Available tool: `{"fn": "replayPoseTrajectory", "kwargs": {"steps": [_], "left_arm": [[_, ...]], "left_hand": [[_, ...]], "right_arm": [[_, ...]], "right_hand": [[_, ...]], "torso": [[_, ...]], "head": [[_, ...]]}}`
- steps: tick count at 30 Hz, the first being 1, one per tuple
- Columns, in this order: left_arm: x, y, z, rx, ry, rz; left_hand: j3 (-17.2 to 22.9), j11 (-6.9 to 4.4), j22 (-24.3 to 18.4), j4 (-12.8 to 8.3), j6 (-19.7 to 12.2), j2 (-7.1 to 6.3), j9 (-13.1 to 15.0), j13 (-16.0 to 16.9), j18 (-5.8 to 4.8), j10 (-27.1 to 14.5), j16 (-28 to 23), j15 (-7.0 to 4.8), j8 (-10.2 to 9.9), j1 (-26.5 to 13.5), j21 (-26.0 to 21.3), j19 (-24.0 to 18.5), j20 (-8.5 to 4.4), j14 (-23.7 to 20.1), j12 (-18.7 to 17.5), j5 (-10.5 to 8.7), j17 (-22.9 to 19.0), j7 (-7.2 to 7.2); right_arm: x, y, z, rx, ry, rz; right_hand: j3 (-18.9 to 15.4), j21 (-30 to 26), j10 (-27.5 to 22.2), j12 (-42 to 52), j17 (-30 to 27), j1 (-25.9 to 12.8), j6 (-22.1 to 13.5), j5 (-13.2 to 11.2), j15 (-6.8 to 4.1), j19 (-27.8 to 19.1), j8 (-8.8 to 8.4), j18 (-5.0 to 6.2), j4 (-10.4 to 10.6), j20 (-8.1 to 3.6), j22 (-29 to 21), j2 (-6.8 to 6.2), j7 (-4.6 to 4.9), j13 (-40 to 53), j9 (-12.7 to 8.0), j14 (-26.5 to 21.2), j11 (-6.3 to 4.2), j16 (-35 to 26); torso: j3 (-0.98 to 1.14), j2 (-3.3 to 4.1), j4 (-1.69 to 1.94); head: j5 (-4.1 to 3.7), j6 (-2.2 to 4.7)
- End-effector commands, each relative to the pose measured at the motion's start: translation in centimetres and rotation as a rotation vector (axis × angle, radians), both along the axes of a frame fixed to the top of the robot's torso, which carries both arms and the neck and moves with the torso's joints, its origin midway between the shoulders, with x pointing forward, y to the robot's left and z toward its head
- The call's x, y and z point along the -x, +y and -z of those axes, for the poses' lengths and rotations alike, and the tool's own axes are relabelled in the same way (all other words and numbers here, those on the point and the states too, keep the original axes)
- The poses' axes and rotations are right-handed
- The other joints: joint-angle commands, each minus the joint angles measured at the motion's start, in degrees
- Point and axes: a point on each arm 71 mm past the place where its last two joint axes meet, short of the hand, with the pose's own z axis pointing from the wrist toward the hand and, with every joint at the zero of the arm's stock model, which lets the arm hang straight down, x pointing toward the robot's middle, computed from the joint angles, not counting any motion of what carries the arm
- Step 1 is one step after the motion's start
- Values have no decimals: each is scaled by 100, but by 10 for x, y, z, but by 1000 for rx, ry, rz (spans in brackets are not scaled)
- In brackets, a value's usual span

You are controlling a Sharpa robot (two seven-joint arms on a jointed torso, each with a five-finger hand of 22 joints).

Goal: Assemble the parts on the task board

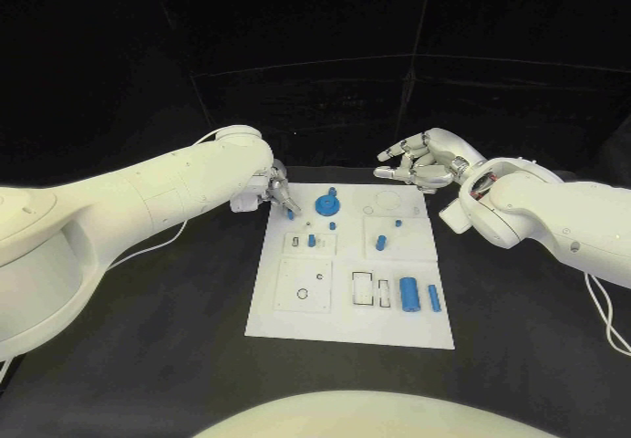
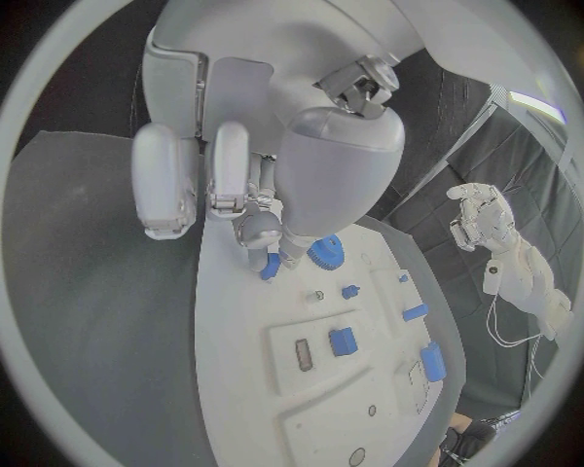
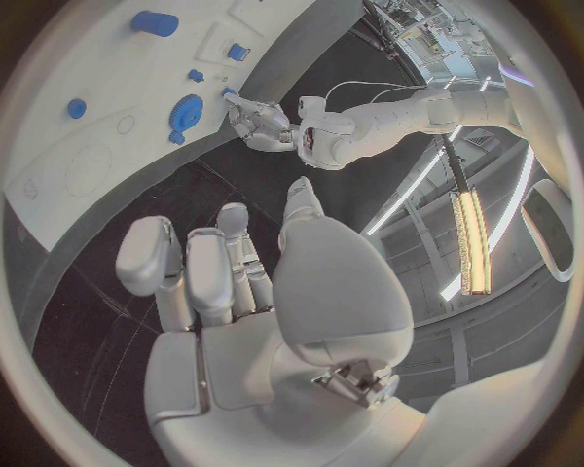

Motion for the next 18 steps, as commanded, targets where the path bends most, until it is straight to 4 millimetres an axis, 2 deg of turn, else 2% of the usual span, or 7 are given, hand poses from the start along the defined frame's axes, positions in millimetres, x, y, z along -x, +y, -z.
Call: {"fn": "replayPoseTrajectory", "kwargs": {"steps": [1,4,7,10,11,15,18], "left_arm": [[0,-2,0,13,13,24],[1,-2,0,15,16,26],[1,-2,0,17,15,24],[0,0,-1,26,2,19],[0,1,-1,32,-8,17],[1,3,-4,65,-39,5],[5,4,-6,106,-61,-6]], "left_hand": [[83,-45,88,-103,9,41,-18,-14,-46,-20,18,-9,-46,136,0,111,-3,584,-47,-28,1509,-29],[345,-64,72,-321,-34,140,-56,-34,-41,-46,18,-30,-95,418,-15,104,-17,584,-80,-23,1509,-47],[765,-30,64,-556,-76,138,-106,-75,-40,-73,18,1,-144,556,-28,99,-19,584,-139,-10,1509,18],[1190,-7,57,-710,-95,37,-130,-104,-38,-69,18,26,-147,467,-40,97,15,584,-168,6,1509,35],[1604,24,60,-776,-81,-89,-134,-118,-34,-50,18,57,-114,223,-44,98,26,584,-176,9,1509,88],[2313,12,52,-965,-90,-310,-110,-116,-32,-15,18,54,-23,-74,-60,97,44,584,-160,30,1509,66],[2740,21,31,-1049,-98,-459,-65,-107,-27,10,18,50,80,-313,-82,93,46,584,-141,248,1509,57]], "right_arm": [[0,1,-1,-3,-4,-10],[0,1,-1,-3,-3,-10],[0,1,-1,-3,-3,-11],[0,1,-1,-3,-3,-11],[0,1,-1,-3,-3,-11],[0,1,-1,-2,-2,-10],[0,0,-1,-2,-2,-9]], "right_hand": [[41,-26,-24,35,3,-5,-28,15,9,-22,18,69,-5,1,-7,58,-6,-4,1,9,2,-36],[41,-28,-14,50,6,-4,-29,26,9,-23,22,69,-6,1,-11,66,-6,9,1,10,2,-35],[41,-26,-9,58,6,-1,-30,33,8,-20,24,68,-7,0,-7,71,-7,15,1,10,2,-36],[41,-26,-7,61,6,0,-30,37,8,-19,26,68,-8,0,-7,72,-7,17,1,10,2,-36],[40,-27,-2,69,6,4,-31,46,8,-18,29,68,-10,0,-7,77,-7,22,1,11,1,-36],[39,-27,1,76,6,8,-32,59,8,-17,33,68,-12,0,-6,81,-8,25,1,12,0,-37],[37,-30,3,80,4,10,-33,71,7,-19,36,69,-13,-1,-10,84,-8,25,1,12,0,-39]], "torso": [[0,0,1],[-2,-2,4],[-1,-2,1],[-1,-1,1],[-1,0,-1],[-1,-3,3],[2,-7,8]], "head": [[-1,-8],[-4,-12],[-1,-15],[-2,-13],[-4,-14],[-12,-23],[-18,-29]]}}
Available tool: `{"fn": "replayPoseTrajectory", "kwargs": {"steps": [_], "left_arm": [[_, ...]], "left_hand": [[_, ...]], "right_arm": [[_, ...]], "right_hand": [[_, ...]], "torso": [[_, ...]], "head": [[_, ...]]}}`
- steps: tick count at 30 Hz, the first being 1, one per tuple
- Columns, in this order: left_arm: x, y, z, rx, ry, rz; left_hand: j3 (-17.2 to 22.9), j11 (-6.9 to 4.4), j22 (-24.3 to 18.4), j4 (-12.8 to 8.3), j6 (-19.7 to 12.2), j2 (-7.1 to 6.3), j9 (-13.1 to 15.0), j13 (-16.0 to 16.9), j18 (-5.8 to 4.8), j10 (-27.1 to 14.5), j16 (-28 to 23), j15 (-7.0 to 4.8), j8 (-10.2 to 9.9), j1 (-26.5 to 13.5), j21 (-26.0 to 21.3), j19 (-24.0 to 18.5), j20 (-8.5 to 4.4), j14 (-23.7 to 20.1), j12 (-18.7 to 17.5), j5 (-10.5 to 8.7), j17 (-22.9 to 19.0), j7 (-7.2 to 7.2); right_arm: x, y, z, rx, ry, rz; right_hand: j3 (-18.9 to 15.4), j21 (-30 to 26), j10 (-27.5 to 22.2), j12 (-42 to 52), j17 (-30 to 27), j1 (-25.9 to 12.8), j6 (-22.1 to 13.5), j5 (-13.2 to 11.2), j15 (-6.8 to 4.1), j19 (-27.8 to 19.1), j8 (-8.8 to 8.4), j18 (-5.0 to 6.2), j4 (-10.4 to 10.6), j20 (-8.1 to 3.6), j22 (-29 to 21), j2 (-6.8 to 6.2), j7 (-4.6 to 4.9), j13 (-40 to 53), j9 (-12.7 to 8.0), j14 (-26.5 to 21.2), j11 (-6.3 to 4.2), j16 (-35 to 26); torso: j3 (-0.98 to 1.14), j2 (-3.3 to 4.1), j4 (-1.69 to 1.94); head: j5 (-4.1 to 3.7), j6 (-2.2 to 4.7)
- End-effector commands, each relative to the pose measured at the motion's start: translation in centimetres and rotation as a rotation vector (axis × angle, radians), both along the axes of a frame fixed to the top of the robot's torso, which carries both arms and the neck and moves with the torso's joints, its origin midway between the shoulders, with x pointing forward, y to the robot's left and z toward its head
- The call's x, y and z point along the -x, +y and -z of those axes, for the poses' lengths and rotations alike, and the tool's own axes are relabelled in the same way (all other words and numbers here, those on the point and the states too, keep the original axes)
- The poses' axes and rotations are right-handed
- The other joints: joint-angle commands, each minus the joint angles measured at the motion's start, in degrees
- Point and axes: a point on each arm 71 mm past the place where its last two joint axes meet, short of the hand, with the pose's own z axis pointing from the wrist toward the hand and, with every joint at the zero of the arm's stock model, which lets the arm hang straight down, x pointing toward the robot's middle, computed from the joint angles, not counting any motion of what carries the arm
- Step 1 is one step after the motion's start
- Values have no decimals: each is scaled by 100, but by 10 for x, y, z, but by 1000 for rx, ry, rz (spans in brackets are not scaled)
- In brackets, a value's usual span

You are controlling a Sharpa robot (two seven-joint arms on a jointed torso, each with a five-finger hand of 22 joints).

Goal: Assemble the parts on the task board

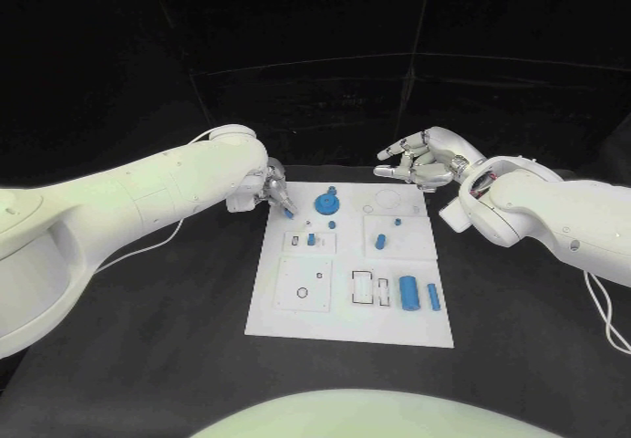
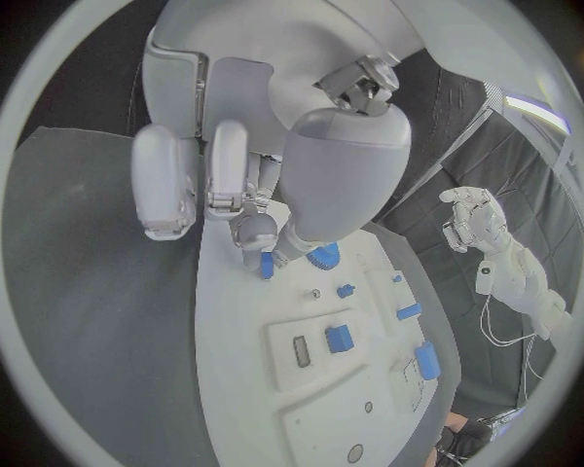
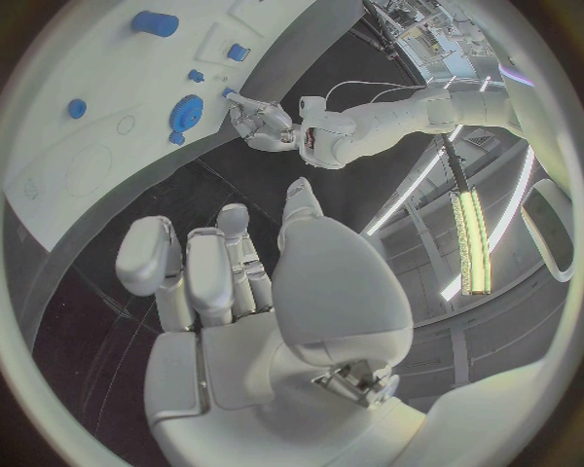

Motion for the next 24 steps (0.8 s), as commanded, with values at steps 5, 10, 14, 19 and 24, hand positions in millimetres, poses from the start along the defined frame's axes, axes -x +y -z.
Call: {"fn": "replayPoseTrajectory", "kwargs": {"steps": [5,10,14,19,24], "left_arm": [[9,-2,-11,139,-81,-34],[18,-2,-15,187,-102,-43],[26,-3,-16,217,-115,-42],[40,-1,-11,228,-121,-38],[50,3,-4,205,-113,-25]], "left_hand": [[1592,-7,25,-955,-42,-278,120,15,-25,84,18,23,241,-490,-35,95,41,605,43,253,1509,-23],[1765,-17,18,-985,-46,-334,155,7,-23,100,18,14,322,-610,-45,95,33,605,45,255,1509,-24],[1849,-23,20,-1006,-53,-363,173,7,-23,112,18,10,363,-660,-46,97,29,605,49,254,1509,-29],[1913,-29,35,-1034,-58,-398,189,-14,-26,118,18,7,399,-690,-38,103,25,605,38,254,1509,-35],[1942,-32,41,-1055,-62,-423,196,-23,-27,120,18,5,416,-696,-34,106,24,605,33,252,1509,-38]], "right_arm": [[0,-1,-1,-1,-1,-6],[0,-2,-1,0,1,-6],[0,-2,-1,1,2,-6],[0,-1,-1,1,3,-6],[0,-1,-1,2,4,-7]], "right_hand": [[22,-30,2,14,4,-12,-33,46,7,-19,37,69,2,-1,-5,62,-8,8,2,12,0,-39],[19,-30,5,20,8,-10,-34,59,7,-18,41,69,1,-1,-4,65,-9,10,2,13,-1,-37],[17,-33,3,20,8,-7,-34,73,6,-19,45,69,0,-1,-8,68,-9,6,2,13,-1,-38],[13,-32,1,21,9,-4,-35,89,6,-17,49,69,0,-2,-5,71,-10,1,2,14,-2,-38],[11,-34,-3,19,8,-2,-36,102,6,-17,53,69,0,-2,-8,74,-10,-5,2,14,-2,-39]], "torso": [[4,-10,21],[2,-9,21],[5,-10,22],[3,-14,23],[-1,-4,16]], "head": [[0,-14],[17,-17],[65,-24],[67,-30],[90,-35]]}}
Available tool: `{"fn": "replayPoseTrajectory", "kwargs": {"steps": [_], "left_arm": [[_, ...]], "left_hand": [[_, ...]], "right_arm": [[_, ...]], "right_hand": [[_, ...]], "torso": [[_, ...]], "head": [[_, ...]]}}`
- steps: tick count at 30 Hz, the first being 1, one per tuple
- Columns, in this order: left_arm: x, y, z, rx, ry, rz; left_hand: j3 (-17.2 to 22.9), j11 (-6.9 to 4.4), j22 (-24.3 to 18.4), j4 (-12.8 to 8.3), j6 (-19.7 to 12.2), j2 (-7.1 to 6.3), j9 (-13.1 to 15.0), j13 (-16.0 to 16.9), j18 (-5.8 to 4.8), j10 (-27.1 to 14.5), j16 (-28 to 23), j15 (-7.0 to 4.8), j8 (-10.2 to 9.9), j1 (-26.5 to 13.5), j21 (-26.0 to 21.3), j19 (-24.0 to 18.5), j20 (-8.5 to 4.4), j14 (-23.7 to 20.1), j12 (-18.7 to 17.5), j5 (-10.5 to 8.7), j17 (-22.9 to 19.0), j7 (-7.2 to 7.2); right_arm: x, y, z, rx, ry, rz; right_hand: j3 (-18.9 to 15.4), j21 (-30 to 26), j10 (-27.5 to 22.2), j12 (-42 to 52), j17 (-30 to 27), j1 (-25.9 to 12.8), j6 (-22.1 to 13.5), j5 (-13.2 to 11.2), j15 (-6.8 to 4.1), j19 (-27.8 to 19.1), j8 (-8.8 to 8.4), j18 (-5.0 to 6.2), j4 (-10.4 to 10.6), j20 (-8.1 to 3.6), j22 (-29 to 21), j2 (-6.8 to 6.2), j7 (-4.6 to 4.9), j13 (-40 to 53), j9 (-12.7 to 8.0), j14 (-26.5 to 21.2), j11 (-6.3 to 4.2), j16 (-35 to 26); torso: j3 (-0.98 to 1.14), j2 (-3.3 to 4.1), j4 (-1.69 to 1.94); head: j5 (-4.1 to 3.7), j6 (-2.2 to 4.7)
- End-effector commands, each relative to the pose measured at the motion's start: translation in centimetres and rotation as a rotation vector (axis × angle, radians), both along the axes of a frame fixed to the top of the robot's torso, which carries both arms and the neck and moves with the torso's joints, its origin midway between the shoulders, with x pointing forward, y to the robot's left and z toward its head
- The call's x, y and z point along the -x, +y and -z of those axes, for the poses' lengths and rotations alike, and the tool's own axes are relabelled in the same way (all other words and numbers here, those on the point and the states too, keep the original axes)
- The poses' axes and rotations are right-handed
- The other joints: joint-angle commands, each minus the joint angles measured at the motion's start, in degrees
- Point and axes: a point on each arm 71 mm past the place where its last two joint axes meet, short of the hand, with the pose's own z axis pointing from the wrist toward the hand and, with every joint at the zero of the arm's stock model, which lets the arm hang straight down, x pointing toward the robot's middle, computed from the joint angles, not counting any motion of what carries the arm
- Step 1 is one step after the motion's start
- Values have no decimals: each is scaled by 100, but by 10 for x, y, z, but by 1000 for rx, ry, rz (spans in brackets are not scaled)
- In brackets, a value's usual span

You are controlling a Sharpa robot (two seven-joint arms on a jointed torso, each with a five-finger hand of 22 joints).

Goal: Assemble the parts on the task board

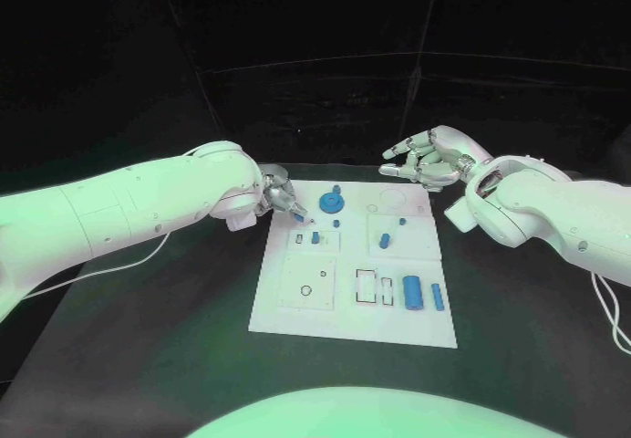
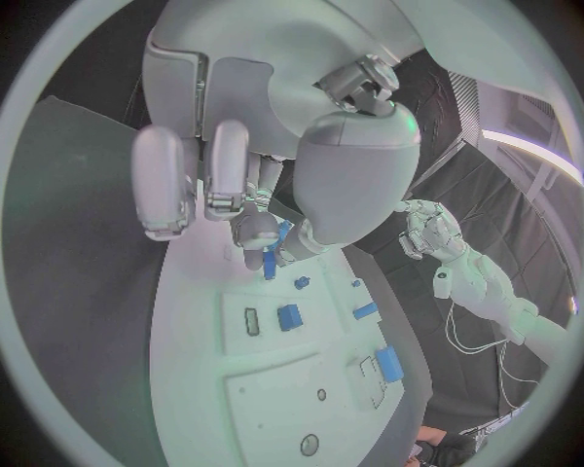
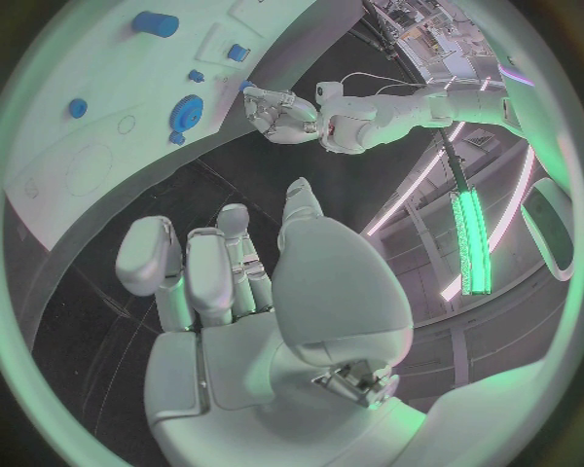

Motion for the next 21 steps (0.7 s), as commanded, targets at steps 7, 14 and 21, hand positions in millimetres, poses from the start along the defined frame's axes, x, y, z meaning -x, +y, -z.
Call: {"fn": "replayPoseTrajectory", "kwargs": {"steps": [7,14,21], "left_arm": [[11,3,7,-38,-20,21],[16,1,13,-56,-6,40],[19,-2,18,-67,13,52]], "left_hand": [[836,1,45,-814,-28,-31,1,-13,-28,30,18,4,51,-32,-6,107,23,605,-14,23,1509,-28],[836,1,45,-814,-28,-31,1,-13,-28,30,18,4,51,-32,-6,107,23,605,-14,23,1509,-28],[849,0,48,-820,-25,-41,5,-10,-28,37,18,3,61,-39,-5,108,22,605,-10,22,1509,-30]], "right_arm": [[0,1,-1,-1,0,-9],[-1,2,-1,-1,1,-12],[-1,2,-1,-1,1,-13]], "right_hand": [[8,-35,-5,20,5,1,-38,37,5,-17,36,69,-1,-3,-10,78,-10,-13,2,14,-2,-42],[8,-35,-5,20,5,1,-38,37,5,-17,36,69,-1,-3,-10,78,-10,-13,2,14,-2,-42],[8,-35,-5,20,5,1,-38,37,5,-17,36,69,-1,-3,-10,78,-10,-13,2,14,-2,-42]], "torso": [[-6,8,-6],[-6,11,-9],[-3,8,-12]], "head": [[6,-23],[8,-30],[13,-49]]}}
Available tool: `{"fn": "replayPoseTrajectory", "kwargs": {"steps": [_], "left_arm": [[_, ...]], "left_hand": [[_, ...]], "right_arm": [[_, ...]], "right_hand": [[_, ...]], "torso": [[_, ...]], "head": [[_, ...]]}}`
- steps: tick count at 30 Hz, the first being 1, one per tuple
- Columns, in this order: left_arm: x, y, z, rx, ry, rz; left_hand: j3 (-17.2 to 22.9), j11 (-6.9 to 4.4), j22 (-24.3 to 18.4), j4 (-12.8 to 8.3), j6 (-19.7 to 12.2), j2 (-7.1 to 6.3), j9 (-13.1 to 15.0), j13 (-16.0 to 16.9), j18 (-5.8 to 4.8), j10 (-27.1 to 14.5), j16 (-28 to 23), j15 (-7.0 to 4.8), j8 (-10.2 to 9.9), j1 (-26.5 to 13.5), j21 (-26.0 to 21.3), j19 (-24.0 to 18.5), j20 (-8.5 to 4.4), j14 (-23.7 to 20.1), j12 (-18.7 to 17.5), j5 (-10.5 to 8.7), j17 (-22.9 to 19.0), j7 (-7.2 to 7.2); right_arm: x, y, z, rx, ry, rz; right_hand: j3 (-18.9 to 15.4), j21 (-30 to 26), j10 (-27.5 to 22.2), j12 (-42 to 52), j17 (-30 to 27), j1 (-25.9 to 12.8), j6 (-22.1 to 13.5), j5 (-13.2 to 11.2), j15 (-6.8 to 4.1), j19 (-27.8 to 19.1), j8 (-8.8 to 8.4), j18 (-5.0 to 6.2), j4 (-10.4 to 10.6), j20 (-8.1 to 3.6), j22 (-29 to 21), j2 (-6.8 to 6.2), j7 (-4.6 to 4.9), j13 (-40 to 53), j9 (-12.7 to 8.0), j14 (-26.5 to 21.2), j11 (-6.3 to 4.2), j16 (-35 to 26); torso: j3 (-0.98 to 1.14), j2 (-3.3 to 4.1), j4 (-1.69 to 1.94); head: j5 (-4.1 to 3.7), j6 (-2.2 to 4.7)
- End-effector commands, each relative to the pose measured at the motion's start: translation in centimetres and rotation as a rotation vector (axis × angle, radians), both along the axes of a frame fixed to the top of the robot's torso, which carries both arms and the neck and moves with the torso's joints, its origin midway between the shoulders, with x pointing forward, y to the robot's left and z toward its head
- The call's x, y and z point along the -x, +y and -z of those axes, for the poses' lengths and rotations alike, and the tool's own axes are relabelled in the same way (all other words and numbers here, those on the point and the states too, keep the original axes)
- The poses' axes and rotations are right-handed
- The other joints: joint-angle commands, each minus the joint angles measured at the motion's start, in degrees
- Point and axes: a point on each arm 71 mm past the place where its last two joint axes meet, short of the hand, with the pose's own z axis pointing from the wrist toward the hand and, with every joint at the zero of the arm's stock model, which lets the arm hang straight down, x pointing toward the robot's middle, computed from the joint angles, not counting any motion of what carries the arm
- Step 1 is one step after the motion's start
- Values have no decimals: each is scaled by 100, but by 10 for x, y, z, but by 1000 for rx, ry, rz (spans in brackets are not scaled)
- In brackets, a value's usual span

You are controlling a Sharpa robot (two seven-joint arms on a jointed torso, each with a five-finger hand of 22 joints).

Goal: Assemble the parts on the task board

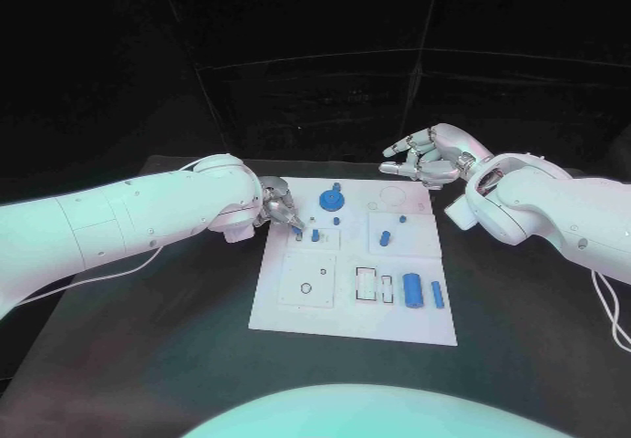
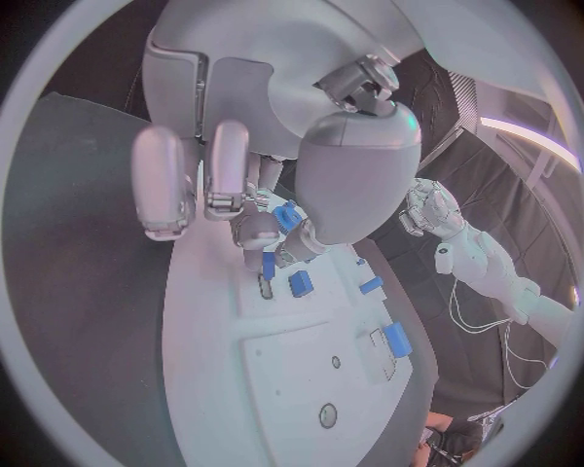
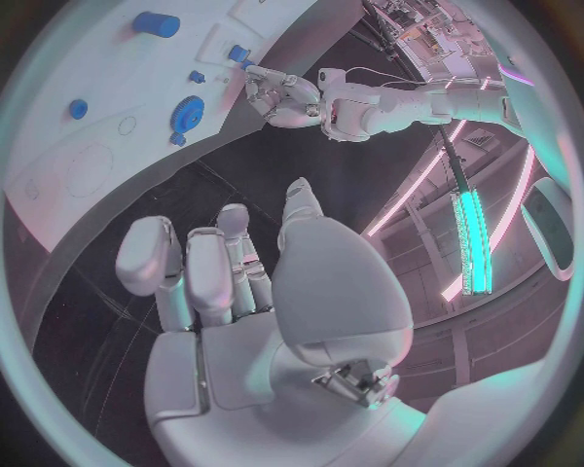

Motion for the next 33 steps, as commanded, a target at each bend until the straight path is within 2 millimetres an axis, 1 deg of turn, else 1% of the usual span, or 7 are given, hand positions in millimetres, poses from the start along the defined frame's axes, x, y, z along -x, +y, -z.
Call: {"fn": "replayPoseTrajectory", "kwargs": {"steps": [1,5,10,14,18,26,33], "left_arm": [[1,-2,1,-26,8,17],[2,-2,3,-50,10,29],[3,-2,4,-69,18,40],[3,-2,5,-75,23,47],[4,-4,5,-78,30,56],[4,-3,6,-87,40,59],[5,-2,7,-92,46,59]], "left_hand": [[718,-2,48,-687,-24,29,3,-3,-28,39,18,3,36,33,-5,108,22,605,-10,18,1509,-32],[718,-2,48,-687,-24,29,3,-3,-28,39,18,3,36,33,-5,108,22,605,-10,18,1509,-32],[718,-2,48,-687,-24,29,3,-3,-28,39,18,3,36,33,-5,108,22,605,-10,18,1509,-32],[723,-2,50,-691,-23,24,4,-14,-29,36,18,3,40,30,-4,109,22,605,-18,17,1509,-33],[723,-2,50,-691,-23,24,4,-14,-29,36,18,3,40,30,-4,109,22,605,-18,17,1509,-33],[728,-3,54,-695,-23,18,6,-16,-30,37,18,3,44,28,-2,110,22,605,-20,17,1509,-34],[734,-4,54,-700,-21,9,8,-22,-30,38,18,3,50,24,-2,110,22,605,-24,16,1509,-35]], "right_arm": [[0,1,-1,-2,-1,-11],[0,1,-1,-2,-1,-10],[0,1,-1,-2,-1,-11],[0,2,-1,-2,-1,-12],[0,2,-1,-2,0,-13],[0,2,-1,-2,0,-12],[0,2,-1,-2,-1,-12]], "right_hand": [[8,-35,-5,21,4,1,-38,37,5,-17,36,69,-1,-3,-5,78,-10,-6,2,14,-3,-14],[8,-35,-5,21,4,1,-38,37,5,-17,36,69,-1,-3,-5,78,-10,-6,2,14,-3,-14],[8,-35,-5,21,4,1,-38,37,5,-17,36,69,-1,-3,-5,78,-10,-6,2,14,-3,-14],[8,-35,-5,21,4,1,-38,37,5,-17,36,69,-1,-3,-5,78,-10,-6,2,14,-3,-14],[8,-35,-5,21,4,1,-38,37,5,-17,36,69,-1,-3,-5,78,-10,-6,2,14,-3,-14],[2,-35,1,35,14,6,-42,60,4,-13,44,68,-1,-4,-2,88,-11,1,2,17,-3,-9],[2,-35,1,35,14,6,-42,60,4,-13,44,68,-1,-4,-2,88,-11,1,2,17,-3,-9]], "torso": [[5,-2,-1],[5,-4,5],[7,-1,2],[2,0,-1],[4,-1,-3],[1,-2,6],[2,0,-1]], "head": [[-6,-14],[-14,-16],[-4,-25],[-2,-26],[5,-33],[8,-46],[17,-48]]}}
